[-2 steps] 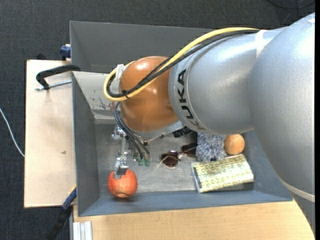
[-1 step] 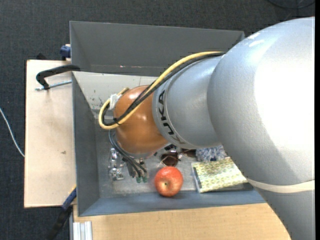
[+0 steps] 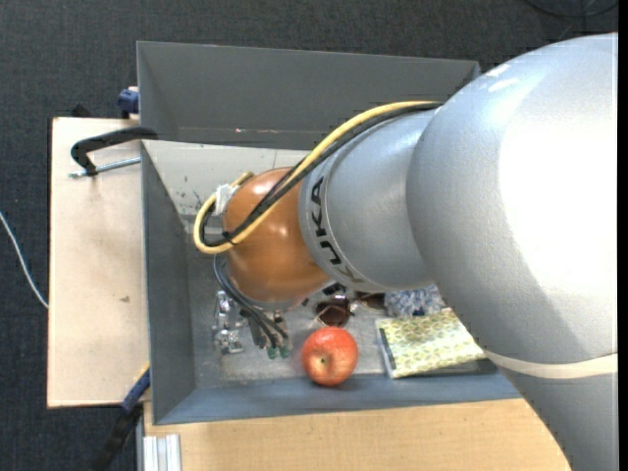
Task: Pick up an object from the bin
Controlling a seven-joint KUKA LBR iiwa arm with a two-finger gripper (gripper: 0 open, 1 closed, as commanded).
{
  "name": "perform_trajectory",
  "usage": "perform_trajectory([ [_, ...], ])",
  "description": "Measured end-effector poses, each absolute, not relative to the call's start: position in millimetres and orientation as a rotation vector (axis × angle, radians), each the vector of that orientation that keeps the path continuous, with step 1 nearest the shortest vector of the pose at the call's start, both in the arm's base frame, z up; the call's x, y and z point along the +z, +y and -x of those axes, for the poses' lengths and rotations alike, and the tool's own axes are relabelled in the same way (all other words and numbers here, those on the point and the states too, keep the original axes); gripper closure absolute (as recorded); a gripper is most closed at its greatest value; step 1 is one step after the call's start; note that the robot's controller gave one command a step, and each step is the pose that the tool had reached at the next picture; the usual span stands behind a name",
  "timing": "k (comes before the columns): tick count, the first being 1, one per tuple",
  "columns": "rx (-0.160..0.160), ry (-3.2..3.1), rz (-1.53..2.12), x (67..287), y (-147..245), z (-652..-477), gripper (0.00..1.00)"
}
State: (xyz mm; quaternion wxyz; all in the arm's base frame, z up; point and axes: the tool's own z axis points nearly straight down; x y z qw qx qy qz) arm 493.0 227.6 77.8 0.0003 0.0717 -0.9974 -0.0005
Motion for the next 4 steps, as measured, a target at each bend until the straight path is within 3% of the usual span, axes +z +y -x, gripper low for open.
perform_trajectory([
  [1,-0.002,-3.099,-0.515,74,220,-492.4,1.0],
  [2,-0.005,-3.098,-0.548,89,219,-497.5,1.0],
  [3,-0.003,-3.137,-0.225,160,218,-519.5,0.0],
  [4,-0.005,-3.137,-0.292,181,218,-528.4,0.0],
])
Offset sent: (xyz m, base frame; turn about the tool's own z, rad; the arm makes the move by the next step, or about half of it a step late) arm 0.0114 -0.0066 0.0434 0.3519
